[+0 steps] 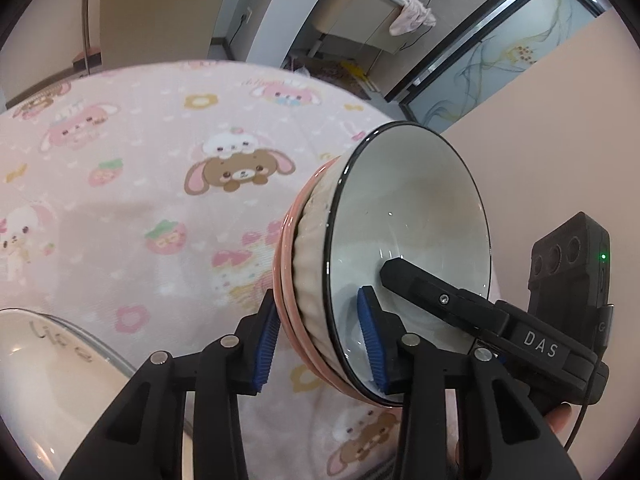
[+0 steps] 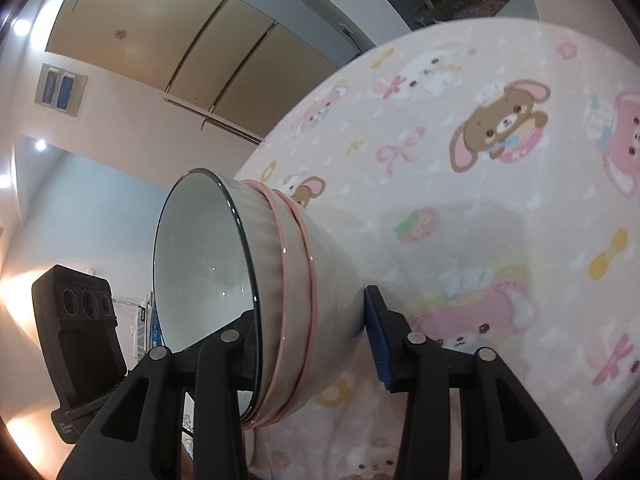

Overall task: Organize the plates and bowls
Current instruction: 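Carry the stacked bowls with the left tool over the plate stack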

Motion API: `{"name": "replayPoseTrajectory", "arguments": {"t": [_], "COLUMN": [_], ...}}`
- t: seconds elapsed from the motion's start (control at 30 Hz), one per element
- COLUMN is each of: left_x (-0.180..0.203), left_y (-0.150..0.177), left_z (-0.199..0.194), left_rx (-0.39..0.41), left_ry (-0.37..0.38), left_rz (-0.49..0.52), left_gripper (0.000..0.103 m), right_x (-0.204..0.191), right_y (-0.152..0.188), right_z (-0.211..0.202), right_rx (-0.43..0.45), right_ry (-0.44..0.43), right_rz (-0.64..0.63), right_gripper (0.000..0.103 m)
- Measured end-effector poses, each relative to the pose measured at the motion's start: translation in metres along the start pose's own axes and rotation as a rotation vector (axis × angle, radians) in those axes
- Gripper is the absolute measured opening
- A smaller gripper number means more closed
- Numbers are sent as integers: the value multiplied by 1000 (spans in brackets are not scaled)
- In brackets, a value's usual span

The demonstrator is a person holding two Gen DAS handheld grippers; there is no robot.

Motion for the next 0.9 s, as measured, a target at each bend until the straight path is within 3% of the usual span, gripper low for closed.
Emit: {"name": "replayPoseTrajectory", "arguments": {"t": [0.43, 0.9], "left_x": [-3, -80], "left_y": [15, 60], "left_z": [-88, -179], "left_rx": [114, 215], "left_ry": [-16, -80], "left_rz": [-18, -116], "left_gripper": [41, 41], "right_x": [-80, -168], "right_y": [20, 83], "right_z": [-28, 7], "right_rx": [-14, -141], "right_ry": [-38, -86], "right_rz": [-118, -196], "right_gripper": [40, 40]}}
Point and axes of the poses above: each gripper's, at about its wrist camera, not at the fingertips, and z roughly the way its jaws point, x to its right, y to its underside, the point moved 9 cm from there along z, roughly the way its jaws point
